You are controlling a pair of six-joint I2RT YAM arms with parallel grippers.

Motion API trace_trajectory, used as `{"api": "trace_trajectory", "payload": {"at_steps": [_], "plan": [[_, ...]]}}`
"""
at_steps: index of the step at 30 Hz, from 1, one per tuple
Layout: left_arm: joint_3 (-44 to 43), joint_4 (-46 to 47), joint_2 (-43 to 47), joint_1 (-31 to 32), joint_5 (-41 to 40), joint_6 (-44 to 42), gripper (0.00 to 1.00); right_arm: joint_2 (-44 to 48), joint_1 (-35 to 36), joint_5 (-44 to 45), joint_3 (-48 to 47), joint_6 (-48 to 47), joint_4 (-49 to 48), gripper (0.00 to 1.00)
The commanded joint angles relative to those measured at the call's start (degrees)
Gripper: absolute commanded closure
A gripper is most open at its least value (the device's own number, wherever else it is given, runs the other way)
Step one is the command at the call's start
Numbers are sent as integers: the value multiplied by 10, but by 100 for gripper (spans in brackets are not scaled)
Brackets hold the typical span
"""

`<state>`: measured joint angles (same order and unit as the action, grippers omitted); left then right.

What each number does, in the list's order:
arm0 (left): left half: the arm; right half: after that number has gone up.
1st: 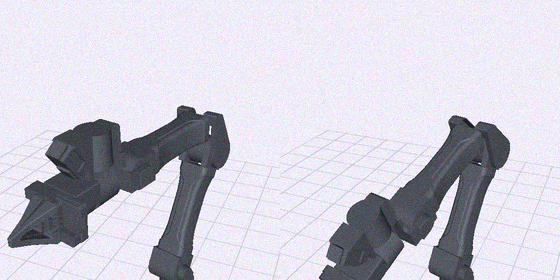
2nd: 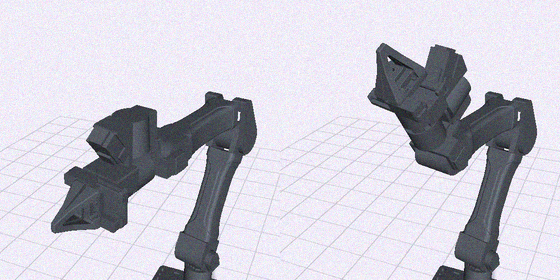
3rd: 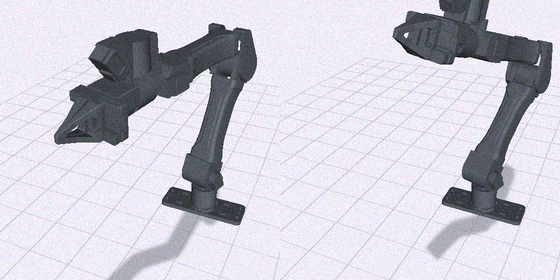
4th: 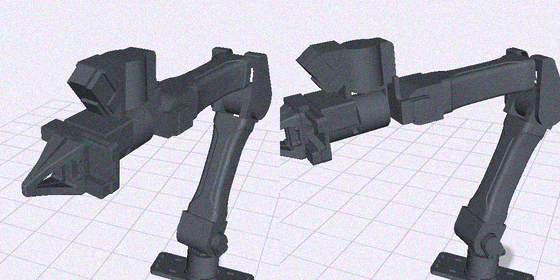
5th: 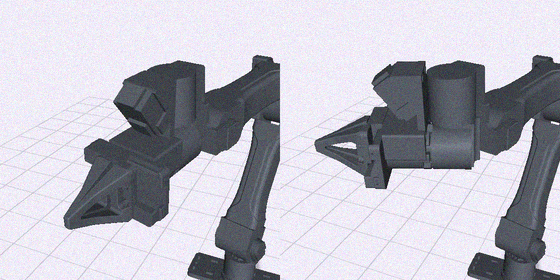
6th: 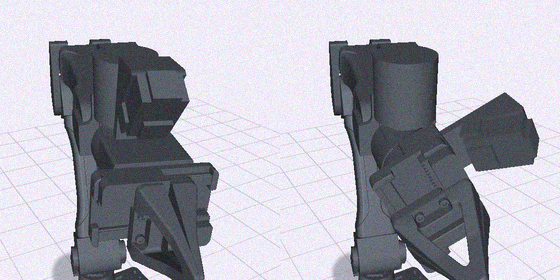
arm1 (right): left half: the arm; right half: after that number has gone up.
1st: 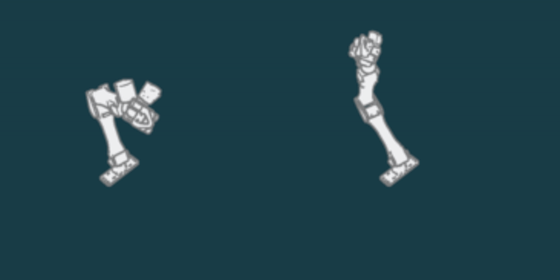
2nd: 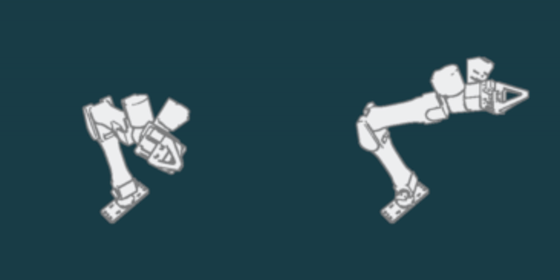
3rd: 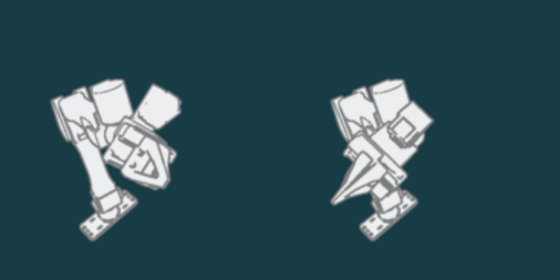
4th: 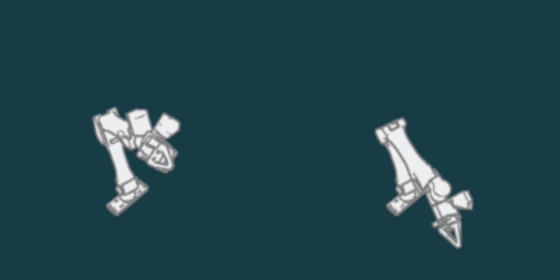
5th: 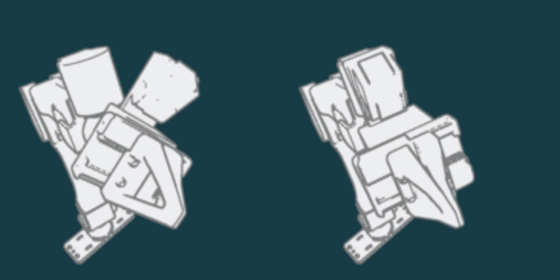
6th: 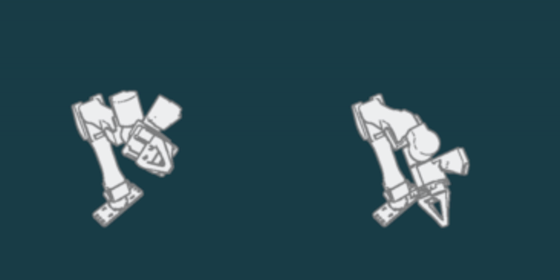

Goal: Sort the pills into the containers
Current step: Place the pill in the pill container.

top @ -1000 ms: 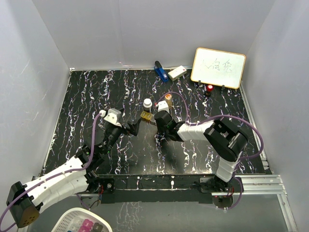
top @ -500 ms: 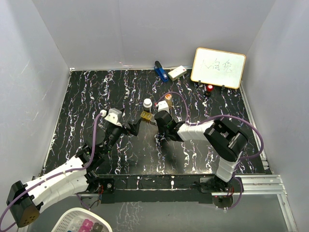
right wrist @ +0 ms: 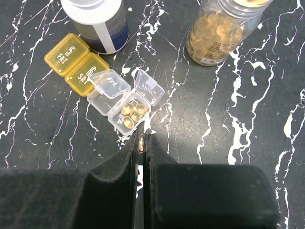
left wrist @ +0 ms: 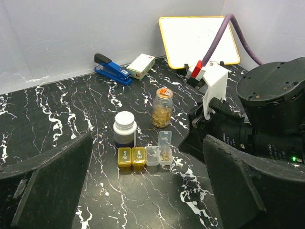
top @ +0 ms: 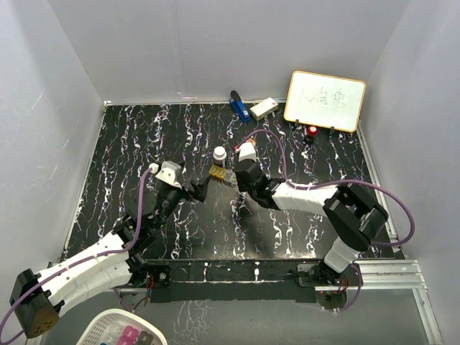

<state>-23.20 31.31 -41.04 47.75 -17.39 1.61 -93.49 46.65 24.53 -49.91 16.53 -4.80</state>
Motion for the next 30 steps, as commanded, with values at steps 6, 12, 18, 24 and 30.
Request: {"api": "trace_trajectory", "payload": {"at_steps": [6, 12, 18, 24, 30], "plan": [[4, 20, 10, 0, -5, 2, 1, -59, 1, 11, -68, -28, -36, 100], [7, 19, 18, 1, -9, 1, 1, -99, 1, 8, -90, -33, -42, 99], [8, 17, 21, 0, -9, 2, 1, -115, 1, 10, -94, -32, -42, 88], [9, 17, 23, 1, -11, 2, 1, -114, 0, 16, -91, -31, -43, 72], [8, 21, 16, 1, -9, 2, 1, -91, 1, 8, -90, -37, -41, 73]]}}
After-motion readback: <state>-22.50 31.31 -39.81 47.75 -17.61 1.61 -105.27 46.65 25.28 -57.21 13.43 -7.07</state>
